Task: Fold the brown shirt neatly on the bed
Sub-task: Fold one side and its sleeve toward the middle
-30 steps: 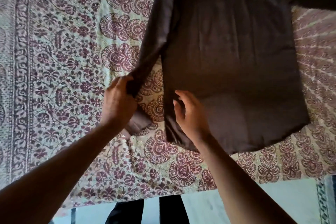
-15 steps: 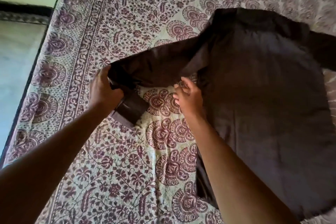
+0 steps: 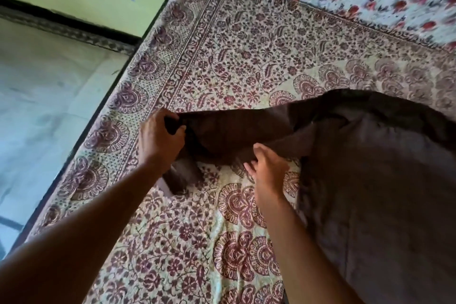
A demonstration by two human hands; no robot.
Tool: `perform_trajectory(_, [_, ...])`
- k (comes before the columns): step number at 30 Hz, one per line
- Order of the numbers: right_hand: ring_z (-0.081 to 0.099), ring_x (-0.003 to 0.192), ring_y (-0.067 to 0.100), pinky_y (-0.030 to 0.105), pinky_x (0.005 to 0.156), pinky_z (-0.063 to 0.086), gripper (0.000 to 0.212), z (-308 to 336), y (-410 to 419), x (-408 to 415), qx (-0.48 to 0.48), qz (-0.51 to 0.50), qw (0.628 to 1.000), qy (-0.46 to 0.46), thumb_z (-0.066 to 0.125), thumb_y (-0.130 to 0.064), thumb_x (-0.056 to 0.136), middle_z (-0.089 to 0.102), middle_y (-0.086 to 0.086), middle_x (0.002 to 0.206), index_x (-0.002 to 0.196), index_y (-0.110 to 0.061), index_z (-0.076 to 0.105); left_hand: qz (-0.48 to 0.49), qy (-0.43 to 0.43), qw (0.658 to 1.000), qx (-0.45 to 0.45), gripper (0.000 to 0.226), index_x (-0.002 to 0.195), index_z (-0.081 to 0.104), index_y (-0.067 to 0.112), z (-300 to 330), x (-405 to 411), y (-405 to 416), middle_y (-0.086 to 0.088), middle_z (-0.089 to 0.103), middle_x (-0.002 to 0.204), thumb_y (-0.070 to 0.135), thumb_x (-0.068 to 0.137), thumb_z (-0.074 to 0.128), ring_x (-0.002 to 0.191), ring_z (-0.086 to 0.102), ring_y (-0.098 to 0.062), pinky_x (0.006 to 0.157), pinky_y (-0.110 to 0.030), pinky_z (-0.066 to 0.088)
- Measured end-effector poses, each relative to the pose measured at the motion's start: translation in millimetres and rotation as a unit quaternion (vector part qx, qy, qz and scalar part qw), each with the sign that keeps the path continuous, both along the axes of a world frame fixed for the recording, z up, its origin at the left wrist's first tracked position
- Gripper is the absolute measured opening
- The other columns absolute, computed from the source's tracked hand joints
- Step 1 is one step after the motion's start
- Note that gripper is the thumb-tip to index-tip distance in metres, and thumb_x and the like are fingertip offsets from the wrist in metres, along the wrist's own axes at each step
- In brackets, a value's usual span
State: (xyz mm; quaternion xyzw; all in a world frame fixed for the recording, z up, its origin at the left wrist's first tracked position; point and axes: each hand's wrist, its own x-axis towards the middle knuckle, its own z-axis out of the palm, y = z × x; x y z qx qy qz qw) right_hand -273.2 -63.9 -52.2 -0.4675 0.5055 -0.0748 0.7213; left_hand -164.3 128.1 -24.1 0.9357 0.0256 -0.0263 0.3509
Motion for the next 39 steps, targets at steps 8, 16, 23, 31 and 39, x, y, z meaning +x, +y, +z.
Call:
perform_trajectory(8, [0.074,0.108,0.031,0.030,0.088,0.057,0.037,-7.6,24.7,27.4,0.079,0.060,0.994,-0.054,0.062,-0.008,0.101,0.068,0.009,0.123,0.137,0.001,0.058,-0.051,0.031,0.998,-0.018,0.066,0.132,0.068,0.024,-4.5,58.7,5.7,-0.007,0.072,0.116,-0.003,0.072,0.064,0.099,0.064,-0.021,0.079,-0.026,0.044])
perform_trajectory(16, [0.073,0.105,0.029,0.031,0.086,0.058,0.033,-1.8,54.2,75.1,0.110,0.001,0.993,-0.034,0.063,-0.008,0.101,0.066,0.020,0.126,0.131,0.003,0.060,-0.150,0.133,0.978,-0.053,0.063,0.120,0.074,0.020,3.6,123.8,28.6,-0.013,0.072,0.119,-0.015,0.077,0.045,0.106,0.066,-0.030,0.080,-0.033,0.056])
perform_trajectory(23, [0.068,0.087,0.028,0.039,0.079,0.062,0.011,2.8,76.7,95.1,0.113,-0.062,0.991,0.036,0.063,-0.002,0.097,0.066,0.016,0.099,0.107,-0.002,0.068,-0.168,0.359,0.898,-0.188,0.052,0.115,0.070,-0.003,16.5,157.6,69.5,-0.025,0.070,0.102,-0.020,0.085,0.032,0.091,0.065,-0.033,0.069,-0.034,0.062])
perform_trajectory(31, [0.074,0.094,0.042,0.045,0.086,0.062,0.009,12.3,118.3,97.5,0.139,0.035,0.987,0.075,0.063,0.001,0.098,0.067,0.030,0.117,0.105,0.003,0.067,-0.291,0.282,0.914,0.005,0.052,0.073,0.073,0.028,-3.0,163.3,99.9,-0.019,0.075,0.095,-0.021,0.081,0.056,0.070,0.065,-0.029,0.051,-0.026,0.050])
perform_trajectory(39, [0.076,0.073,0.027,0.035,0.072,0.065,0.016,-0.3,147.1,98.7,0.102,0.030,0.993,0.055,0.069,-0.001,0.095,0.071,0.022,0.088,0.109,0.003,0.062,-0.367,0.227,0.898,0.085,0.046,0.070,0.078,0.026,-1.0,187.3,128.6,-0.002,0.076,0.076,-0.019,0.070,0.071,0.076,0.069,-0.012,0.075,-0.026,0.052])
